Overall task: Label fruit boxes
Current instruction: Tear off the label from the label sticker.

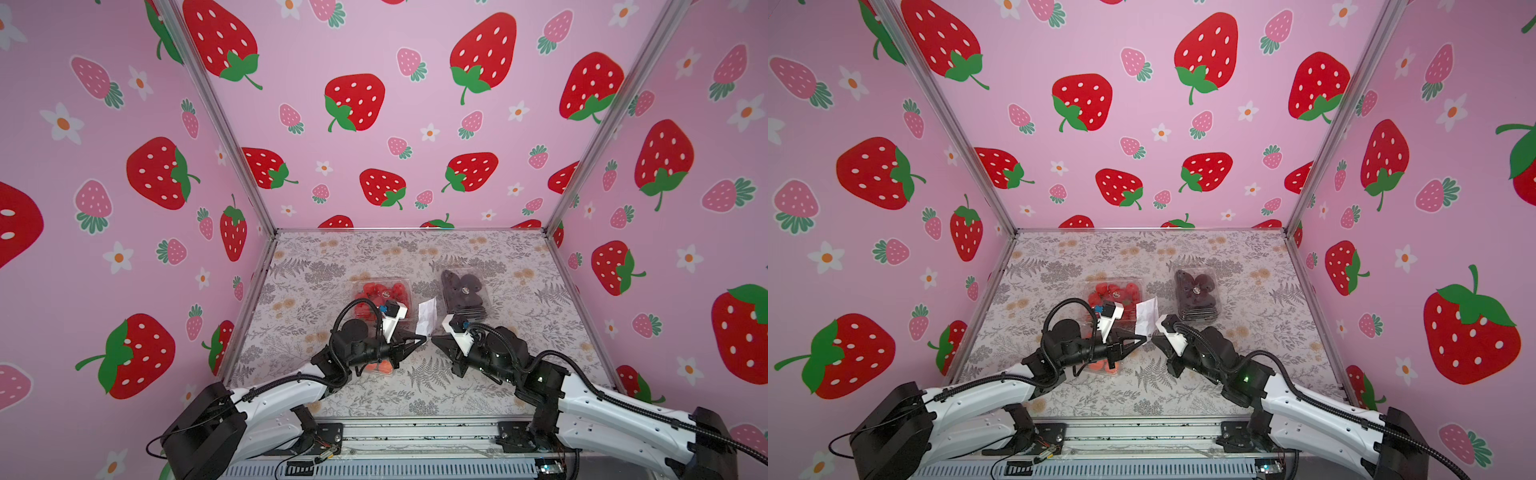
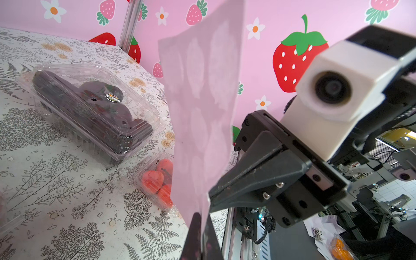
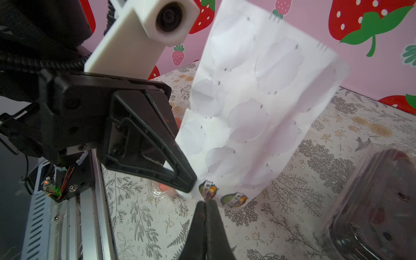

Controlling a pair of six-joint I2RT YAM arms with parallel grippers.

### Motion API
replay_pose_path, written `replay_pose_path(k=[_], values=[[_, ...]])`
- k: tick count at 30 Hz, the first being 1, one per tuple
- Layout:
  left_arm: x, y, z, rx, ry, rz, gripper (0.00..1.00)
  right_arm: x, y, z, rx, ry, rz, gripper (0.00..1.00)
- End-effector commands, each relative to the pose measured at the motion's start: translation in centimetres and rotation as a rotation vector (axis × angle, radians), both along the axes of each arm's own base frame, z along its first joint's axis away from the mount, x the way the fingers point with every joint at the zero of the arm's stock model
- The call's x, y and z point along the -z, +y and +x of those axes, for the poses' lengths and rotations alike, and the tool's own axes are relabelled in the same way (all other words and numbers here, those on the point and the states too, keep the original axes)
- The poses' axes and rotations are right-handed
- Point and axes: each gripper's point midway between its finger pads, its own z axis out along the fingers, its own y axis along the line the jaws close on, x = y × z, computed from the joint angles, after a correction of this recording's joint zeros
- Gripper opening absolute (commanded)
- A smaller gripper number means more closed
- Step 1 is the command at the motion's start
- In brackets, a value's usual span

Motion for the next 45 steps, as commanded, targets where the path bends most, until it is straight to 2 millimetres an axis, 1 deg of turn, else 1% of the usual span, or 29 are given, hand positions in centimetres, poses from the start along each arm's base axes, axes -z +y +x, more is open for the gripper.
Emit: replay_pose_path(k=[1, 5, 7, 9, 10, 11, 14, 17, 19, 22, 27, 30, 34, 38, 45], values=[[-1.8, -0.5, 0.1, 0.013, -0.041, -0.045, 0.0, 0.0, -1.1, 0.7, 0.055, -0.037, -0.004, 0.0], [-1.8, -0.3, 0.2, 0.002, -0.042, -0.043, 0.0, 0.6, -1.8, 1.3, 0.097, -0.045, -0.019, 0.0], [-1.7, -0.3, 0.2, 0.002, -0.04, -0.039, 0.0, 0.5, -1.6, 0.7, 0.054, -0.043, -0.009, 0.0], [-1.8, -0.5, 0.3, 0.007, -0.041, -0.04, 0.0, 0.1, -1.0, -0.5, -0.022, -0.038, 0.009, 0.01], [-1.7, -0.6, 0.2, 0.012, -0.038, -0.039, 0.0, -0.2, -0.7, -1.1, -0.063, -0.036, 0.02, 0.1], [-1.8, -0.7, 0.2, 0.017, -0.037, -0.041, 0.0, -0.4, -0.5, -1.4, -0.083, -0.035, 0.029, 0.18], [-1.7, -0.9, 0.3, 0.022, -0.034, -0.042, 0.0, -0.8, -0.4, -1.1, -0.072, -0.047, 0.033, 0.32], [-1.8, -1.1, 0.2, 0.032, -0.034, -0.042, 0.0, -0.8, 0.0, -0.6, -0.058, -0.055, 0.016, 0.34], [-1.9, -1.1, 0.1, 0.036, -0.036, -0.042, 0.0, -0.8, 0.2, -0.1, -0.045, -0.058, 0.001, 0.33], [-2.0, -1.0, 0.0, 0.035, -0.041, -0.041, 0.0, -0.6, 0.2, 0.5, -0.016, -0.067, -0.016, 0.27], [-1.9, -1.0, -0.1, 0.037, -0.04, -0.039, 0.0, -0.8, 0.4, 0.5, -0.025, -0.08, -0.004, 0.12], [-1.8, -1.1, -0.1, 0.041, -0.035, -0.038, 0.0, -0.5, 0.2, 0.9, -0.009, -0.071, -0.048, 0.01], [-1.8, -0.8, -0.1, 0.029, -0.039, -0.043, 0.0, 0.2, -0.8, 1.2, 0.034, -0.067, -0.054, 0.0], [-1.8, -0.7, -0.2, 0.025, -0.035, -0.042, 0.0, 0.2, -2.1, 1.3, 0.076, -0.068, -0.034, 0.0], [-1.8, -0.3, -0.1, 0.006, -0.039, -0.035, 0.0, -0.1, -2.9, 1.1, 0.086, -0.069, -0.014, 0.0]])
